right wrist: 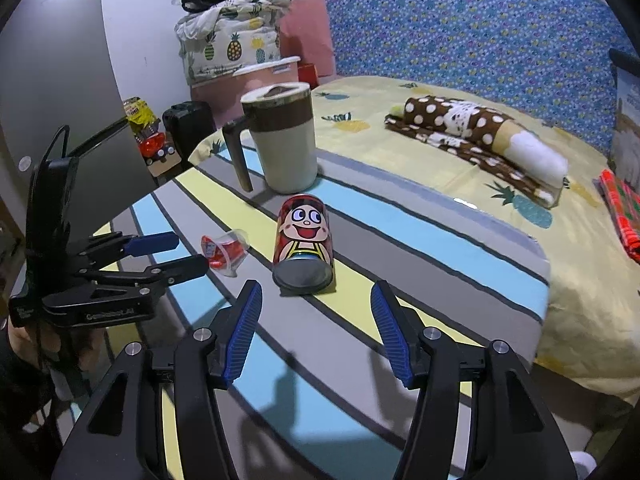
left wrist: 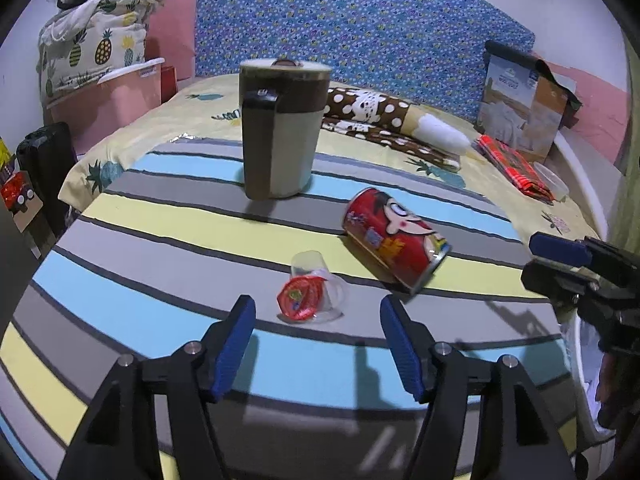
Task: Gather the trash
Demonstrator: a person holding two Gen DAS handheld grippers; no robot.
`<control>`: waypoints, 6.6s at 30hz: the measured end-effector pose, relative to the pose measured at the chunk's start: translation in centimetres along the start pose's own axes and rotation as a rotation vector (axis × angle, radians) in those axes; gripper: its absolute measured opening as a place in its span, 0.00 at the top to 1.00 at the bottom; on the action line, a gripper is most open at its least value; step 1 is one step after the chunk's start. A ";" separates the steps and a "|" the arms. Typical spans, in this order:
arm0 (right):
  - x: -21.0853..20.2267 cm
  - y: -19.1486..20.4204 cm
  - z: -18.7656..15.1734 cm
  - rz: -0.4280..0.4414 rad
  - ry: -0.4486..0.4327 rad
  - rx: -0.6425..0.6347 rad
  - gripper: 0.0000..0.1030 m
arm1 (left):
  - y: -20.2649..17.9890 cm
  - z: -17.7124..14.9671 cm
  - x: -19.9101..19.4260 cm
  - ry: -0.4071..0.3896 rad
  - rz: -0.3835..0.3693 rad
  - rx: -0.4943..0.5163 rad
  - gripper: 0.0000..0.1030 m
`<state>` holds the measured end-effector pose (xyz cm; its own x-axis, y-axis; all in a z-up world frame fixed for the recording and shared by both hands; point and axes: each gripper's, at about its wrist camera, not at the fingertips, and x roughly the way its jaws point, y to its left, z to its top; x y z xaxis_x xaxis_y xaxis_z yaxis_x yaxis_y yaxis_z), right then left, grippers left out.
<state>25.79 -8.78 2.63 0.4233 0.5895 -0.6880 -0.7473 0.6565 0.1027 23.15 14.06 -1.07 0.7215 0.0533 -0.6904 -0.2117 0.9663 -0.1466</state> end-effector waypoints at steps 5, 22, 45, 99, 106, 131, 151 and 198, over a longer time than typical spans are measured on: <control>1.3 -0.4 0.5 0.019 0.011 0.008 0.42 | 0.4 0.2 1.7 0.023 0.005 -0.021 0.35; 5.7 0.0 2.4 0.075 0.055 0.005 0.42 | 1.4 0.3 3.9 0.077 0.003 -0.063 0.47; 3.9 -0.3 0.7 0.041 0.107 0.090 0.48 | 0.4 -0.3 1.7 0.051 -0.022 -0.041 0.54; -7.2 1.7 -13.3 -0.057 0.035 0.291 0.43 | -10.1 -11.1 -10.7 0.056 -0.215 0.134 0.54; -6.9 0.9 -13.8 -0.012 0.046 0.352 0.47 | -10.1 -11.5 -10.6 0.067 -0.213 0.131 0.54; -14.4 -2.1 -15.6 -0.126 -0.080 0.438 0.47 | -16.2 -10.1 -10.7 0.040 -0.319 0.235 0.54; -17.3 -6.9 -18.8 -0.283 -0.082 0.582 0.47 | -25.3 -10.1 -8.2 0.091 -0.441 0.387 0.54; -21.3 0.0 -19.8 -0.409 -0.109 0.494 0.43 | -23.1 -13.3 -14.6 0.008 -0.413 0.361 0.42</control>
<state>6.58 -30.67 3.07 0.6930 0.2730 -0.6673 -0.2019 0.9620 0.1839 8.74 -12.40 3.02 0.6912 -0.3491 -0.6328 0.3285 0.9317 -0.1551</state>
